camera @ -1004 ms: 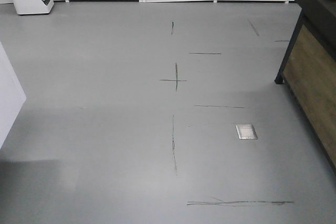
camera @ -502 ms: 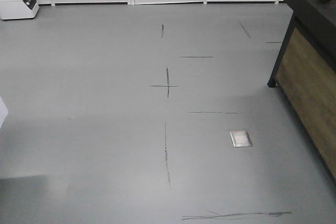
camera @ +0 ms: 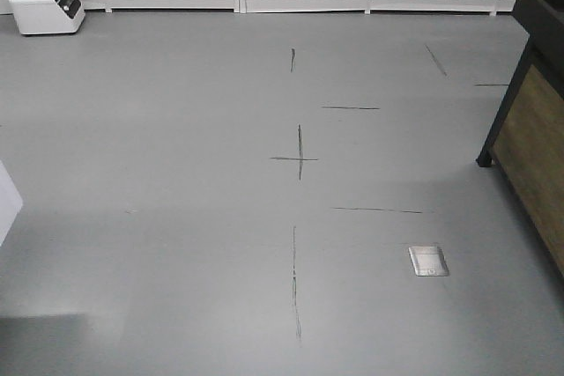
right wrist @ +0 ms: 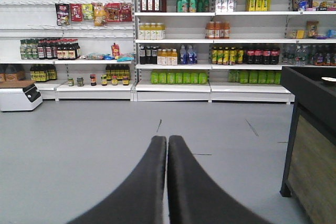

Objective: Pick three apples into basket with both arms
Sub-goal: 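Drive the base forward toward the black fruit table, then turn and drive the base up to the table holding the light-blue basket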

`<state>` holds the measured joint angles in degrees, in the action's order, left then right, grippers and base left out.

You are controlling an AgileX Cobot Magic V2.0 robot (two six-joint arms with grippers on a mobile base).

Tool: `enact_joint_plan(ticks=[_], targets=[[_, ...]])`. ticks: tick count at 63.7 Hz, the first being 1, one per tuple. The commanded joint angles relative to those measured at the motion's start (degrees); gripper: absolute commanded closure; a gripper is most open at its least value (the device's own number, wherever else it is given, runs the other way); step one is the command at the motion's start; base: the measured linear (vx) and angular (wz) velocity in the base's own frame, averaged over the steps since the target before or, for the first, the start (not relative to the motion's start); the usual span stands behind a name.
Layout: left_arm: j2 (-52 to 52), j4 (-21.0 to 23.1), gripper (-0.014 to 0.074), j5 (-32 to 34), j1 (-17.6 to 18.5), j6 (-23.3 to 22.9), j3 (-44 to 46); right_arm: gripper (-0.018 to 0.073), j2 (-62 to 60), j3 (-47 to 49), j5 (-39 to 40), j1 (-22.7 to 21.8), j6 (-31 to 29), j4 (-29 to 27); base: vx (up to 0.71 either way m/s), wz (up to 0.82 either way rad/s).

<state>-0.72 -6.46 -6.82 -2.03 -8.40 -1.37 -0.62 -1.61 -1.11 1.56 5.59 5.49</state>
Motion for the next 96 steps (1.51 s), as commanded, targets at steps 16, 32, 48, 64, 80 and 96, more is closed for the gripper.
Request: enact_joint_plan(ticks=[16,32,48,64,80,96], targets=[[-0.2,0.0,0.0603,4.2,0.1,-0.1,-1.4,0.0564,-0.6,-0.9,4.0,-0.3,-0.1,0.3,0.2,-0.03],[-0.2,0.0,0.0603,4.2,0.1,-0.1,-1.4,0.0564,-0.6,-0.9,4.0,-0.3,-0.1,0.3,0.21,-0.16],[-0.2,0.0,0.0603,4.2,0.1,-0.1,-1.4,0.0564,-0.6,-0.9,4.0,-0.3,-0.1,0.3,0.21,-0.24],[-0.2,0.0,0.0603,4.2,0.1,-0.1,-1.4,0.0564,-0.6,-0.9,4.0,-0.3,-0.1,0.3,0.2,-0.29],[-0.2,0.0,0.0603,4.2,0.1,-0.1,-1.4,0.0564,-0.6,-0.9,4.0,-0.3,-0.1,0.3,0.19,-0.36],[-0.2,0.0,0.0603,4.2,0.1,-0.1,-1.4,0.0564,-0.6,-0.9,4.0,-0.3,-0.1,0.3,0.16,-0.41]])
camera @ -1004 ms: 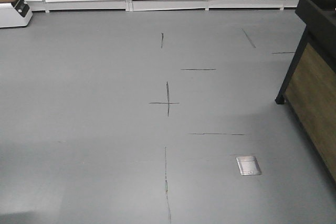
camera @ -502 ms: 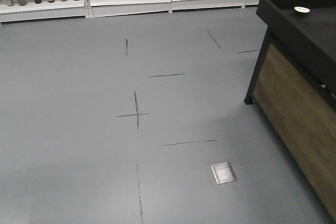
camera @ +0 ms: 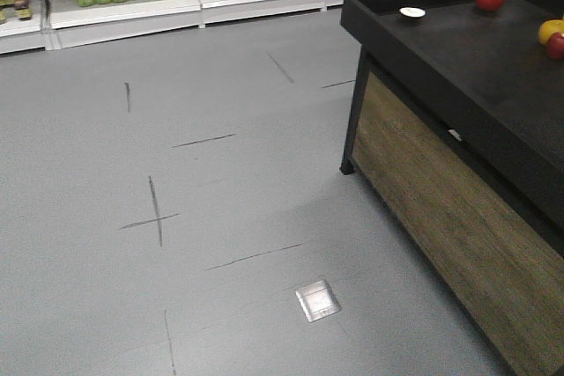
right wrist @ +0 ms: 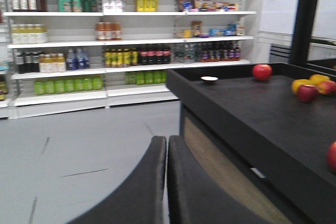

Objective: Pick three apples into basket with both arms
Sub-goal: 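Turn and drive the base up to the table holding the light-blue basket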

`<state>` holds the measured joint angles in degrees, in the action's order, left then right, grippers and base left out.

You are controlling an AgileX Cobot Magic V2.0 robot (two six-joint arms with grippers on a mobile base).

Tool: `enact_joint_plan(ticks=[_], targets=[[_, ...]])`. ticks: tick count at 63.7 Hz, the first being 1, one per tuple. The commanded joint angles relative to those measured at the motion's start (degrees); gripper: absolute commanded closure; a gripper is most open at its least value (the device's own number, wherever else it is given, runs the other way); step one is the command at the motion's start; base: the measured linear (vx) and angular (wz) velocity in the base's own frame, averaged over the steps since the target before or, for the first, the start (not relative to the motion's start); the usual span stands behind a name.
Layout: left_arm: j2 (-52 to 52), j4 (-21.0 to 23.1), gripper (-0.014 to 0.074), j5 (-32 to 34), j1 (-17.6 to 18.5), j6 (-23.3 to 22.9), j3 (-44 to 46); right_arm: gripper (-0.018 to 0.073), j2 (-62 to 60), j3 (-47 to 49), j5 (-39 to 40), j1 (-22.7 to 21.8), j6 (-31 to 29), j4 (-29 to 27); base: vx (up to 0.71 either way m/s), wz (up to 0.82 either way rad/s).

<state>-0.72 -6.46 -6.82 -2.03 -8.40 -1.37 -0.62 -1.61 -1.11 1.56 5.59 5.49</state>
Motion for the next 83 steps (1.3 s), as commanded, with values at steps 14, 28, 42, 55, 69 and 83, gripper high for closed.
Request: enact_joint_plan(ticks=[14,28,42,55,69,83], targets=[[-0.2,0.0,0.0603,4.2,0.1,-0.1,-1.4,0.0564,-0.6,-0.9,4.0,-0.3,-0.1,0.3,0.14,-0.48],[-0.2,0.0,0.0603,4.2,0.1,-0.1,-1.4,0.0564,-0.6,-0.9,4.0,-0.3,-0.1,0.3,0.13,-0.53],[-0.2,0.0,0.0603,4.2,0.1,-0.1,-1.4,0.0564,-0.6,-0.9,4.0,-0.3,-0.1,0.3,0.12,-0.53],[-0.2,0.0,0.0603,4.2,0.1,-0.1,-1.4,0.0564,-0.6,-0.9,4.0,-0.3,-0.1,0.3,0.11,-0.47],[-0.2,0.0,0.0603,4.2,0.1,-0.1,-1.4,0.0564,-0.6,-0.9,4.0,-0.3,-0.1,0.3,0.1,-0.41],[-0.2,0.0,0.0603,4.2,0.1,-0.1,-1.4,0.0564,-0.6,-0.9,4.0,-0.3,-0.1,0.3,0.1,-0.41]])
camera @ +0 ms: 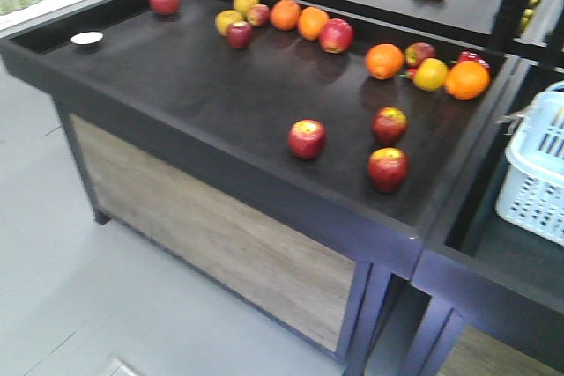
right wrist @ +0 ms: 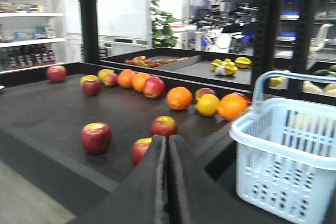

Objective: Pick three apples into basket with both arms
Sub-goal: 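Turn and drive the base up to the table holding the light-blue basket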

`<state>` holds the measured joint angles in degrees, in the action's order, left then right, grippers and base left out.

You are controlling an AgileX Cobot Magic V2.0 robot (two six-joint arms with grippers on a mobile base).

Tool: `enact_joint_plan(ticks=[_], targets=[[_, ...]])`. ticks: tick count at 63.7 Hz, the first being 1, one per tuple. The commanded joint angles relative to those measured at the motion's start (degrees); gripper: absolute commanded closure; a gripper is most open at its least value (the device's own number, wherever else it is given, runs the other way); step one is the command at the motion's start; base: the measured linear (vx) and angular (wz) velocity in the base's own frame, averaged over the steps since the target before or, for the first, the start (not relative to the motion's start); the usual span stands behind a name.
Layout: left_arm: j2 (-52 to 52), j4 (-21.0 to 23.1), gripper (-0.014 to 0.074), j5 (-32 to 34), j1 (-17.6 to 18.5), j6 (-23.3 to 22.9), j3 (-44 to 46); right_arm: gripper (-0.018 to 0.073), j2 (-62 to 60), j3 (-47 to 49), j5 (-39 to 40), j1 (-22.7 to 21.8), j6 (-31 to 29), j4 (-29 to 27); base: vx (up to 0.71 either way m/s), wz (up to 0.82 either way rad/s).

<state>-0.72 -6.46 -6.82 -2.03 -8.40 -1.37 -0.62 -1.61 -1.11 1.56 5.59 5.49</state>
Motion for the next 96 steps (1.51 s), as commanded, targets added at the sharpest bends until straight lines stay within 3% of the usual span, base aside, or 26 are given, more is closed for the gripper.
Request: enact_joint_plan(ticks=[1,96], targets=[[-0.2,0.0,0.0603,4.2,0.1,-0.1,-1.4,0.0564,-0.6,-0.9,4.0,-0.3,-0.1,0.3,0.1,-0.43],[-0.2,0.0,0.0603,4.2,0.1,-0.1,-1.4,0.0564,-0.6,-0.9,4.0,-0.3,-0.1,0.3,0.08,-0.32]])
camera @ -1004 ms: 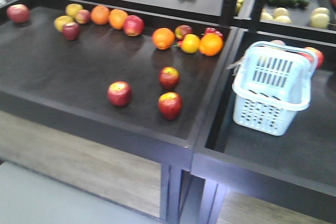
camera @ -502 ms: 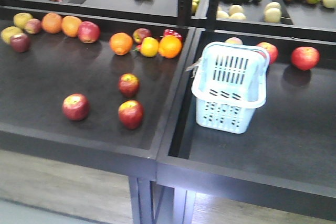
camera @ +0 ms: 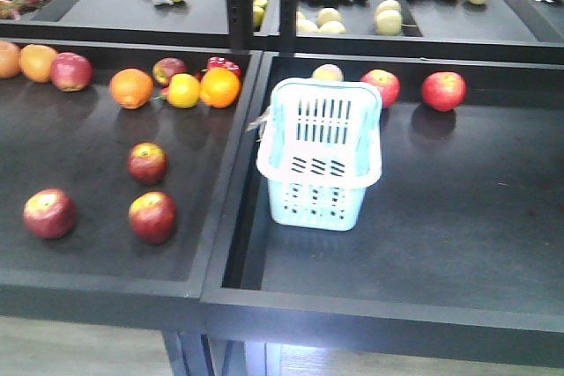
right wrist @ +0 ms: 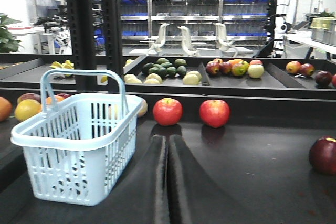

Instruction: Pick three apples into basket with both arms

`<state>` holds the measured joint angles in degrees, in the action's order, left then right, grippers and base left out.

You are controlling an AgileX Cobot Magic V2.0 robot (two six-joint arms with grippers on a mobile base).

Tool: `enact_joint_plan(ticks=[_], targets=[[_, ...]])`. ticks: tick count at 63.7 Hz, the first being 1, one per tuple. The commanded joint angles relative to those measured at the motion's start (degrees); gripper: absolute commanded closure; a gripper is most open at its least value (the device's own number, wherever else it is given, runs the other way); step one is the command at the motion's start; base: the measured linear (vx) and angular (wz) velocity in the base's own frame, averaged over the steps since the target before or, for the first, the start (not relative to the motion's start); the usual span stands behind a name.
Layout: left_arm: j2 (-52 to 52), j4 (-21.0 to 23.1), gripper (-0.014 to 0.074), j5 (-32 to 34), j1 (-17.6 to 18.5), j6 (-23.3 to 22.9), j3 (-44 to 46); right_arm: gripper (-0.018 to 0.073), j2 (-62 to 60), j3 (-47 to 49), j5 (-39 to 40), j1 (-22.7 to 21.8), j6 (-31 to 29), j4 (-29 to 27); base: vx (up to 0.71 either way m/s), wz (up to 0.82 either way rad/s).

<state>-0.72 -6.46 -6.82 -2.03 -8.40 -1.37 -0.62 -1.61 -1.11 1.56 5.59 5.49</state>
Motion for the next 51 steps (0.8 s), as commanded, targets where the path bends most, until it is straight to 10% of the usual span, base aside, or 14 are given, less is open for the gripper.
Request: enact_joint_plan(ticks=[1,51], targets=[[-0.2,0.0,0.0603,4.2,0.1,-0.1,-1.4,0.0564,-0.6,-0.9,4.0,-0.3,-0.1,0.3,0.08,-0.22],[-0.2,0.0,0.0603,4.2,0.1,-0.1,-1.4,0.0564,-0.6,-0.9,3.9,-0.3,-0.1,0.3,0.08,-0.12]])
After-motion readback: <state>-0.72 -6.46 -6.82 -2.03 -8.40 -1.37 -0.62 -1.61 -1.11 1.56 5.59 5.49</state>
